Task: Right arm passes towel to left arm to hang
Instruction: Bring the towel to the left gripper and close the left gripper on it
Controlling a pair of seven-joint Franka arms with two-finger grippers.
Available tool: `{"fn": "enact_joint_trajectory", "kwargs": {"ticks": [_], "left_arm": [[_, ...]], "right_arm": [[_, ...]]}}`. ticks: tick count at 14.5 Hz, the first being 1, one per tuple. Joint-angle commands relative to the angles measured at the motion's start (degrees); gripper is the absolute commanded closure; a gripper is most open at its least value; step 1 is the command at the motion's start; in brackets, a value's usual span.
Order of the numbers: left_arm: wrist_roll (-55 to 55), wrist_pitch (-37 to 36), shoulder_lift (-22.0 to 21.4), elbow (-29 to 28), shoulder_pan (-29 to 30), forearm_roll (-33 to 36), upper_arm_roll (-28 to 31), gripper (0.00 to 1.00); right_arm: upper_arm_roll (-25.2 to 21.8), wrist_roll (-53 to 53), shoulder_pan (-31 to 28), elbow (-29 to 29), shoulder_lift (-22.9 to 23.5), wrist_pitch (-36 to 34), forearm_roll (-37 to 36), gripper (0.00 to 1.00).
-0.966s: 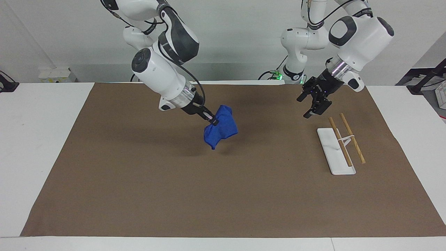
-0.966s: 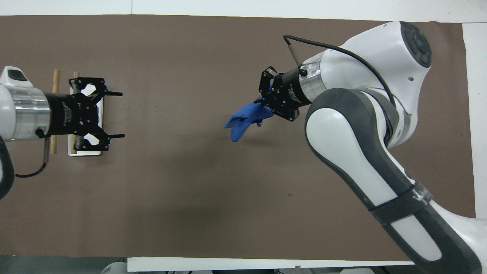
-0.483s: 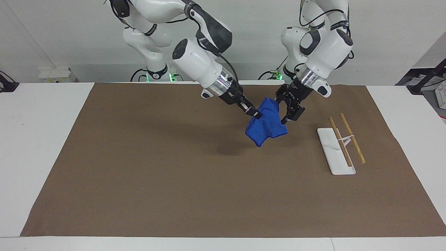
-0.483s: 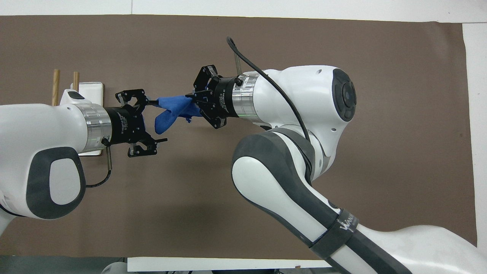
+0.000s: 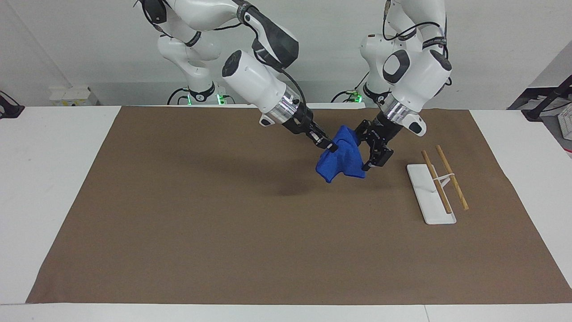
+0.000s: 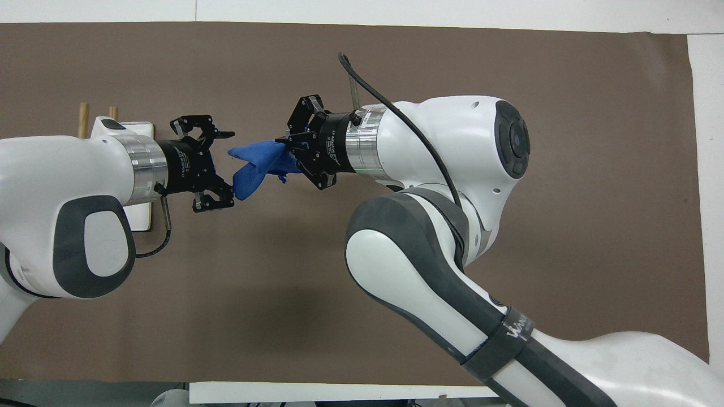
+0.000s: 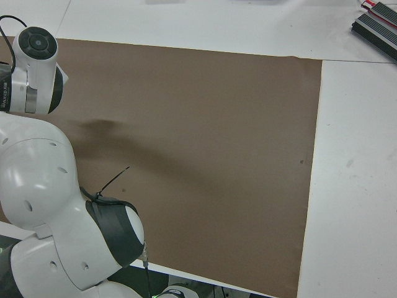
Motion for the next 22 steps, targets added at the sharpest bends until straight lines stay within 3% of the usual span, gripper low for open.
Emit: {"fn": "enact_joint_trajectory", "kwargs": {"ticks": [1,5,10,13,17,18,22], "left_arm": [[0.26,0.58,1.28,2.25,0.90,-1.16,0.06,0.04],[0.43,1.03,3.12,2.69,1.25,-1.16,0.33,0.05],[0.43,0.85,5.24,4.01,0.72,-1.16,0.06,0.16],[0.35,0.50,5.33,4.10,-0.32,-1.16,0.06,0.39],[0.61,0.06,5.24,4.10,-1.12,-1.07,0.06,0.93],[1.39,0.06,5.24,4.19,-1.12,-1.07,0.06,1.00],[2.37,-0.03,5.32,4.45,-0.86,-1.07,0.06,1.00]], "right_arm": [[1.12,0.14,-0.69,0.89,0.76,0.21,1.10,1.00],[1.12,0.06,-0.69,0.98,0.76,0.21,1.10,1.00],[1.12,0.06,-0.69,0.98,0.76,0.21,1.10,1.00],[1.12,0.06,-0.69,0.98,0.76,0.12,1.10,1.00],[1.21,0.06,-0.69,1.33,0.76,0.12,1.10,1.00],[1.91,0.14,-0.78,1.85,0.76,0.21,1.10,1.00],[2.09,0.14,-0.78,2.38,0.76,0.21,1.10,1.00]]}}
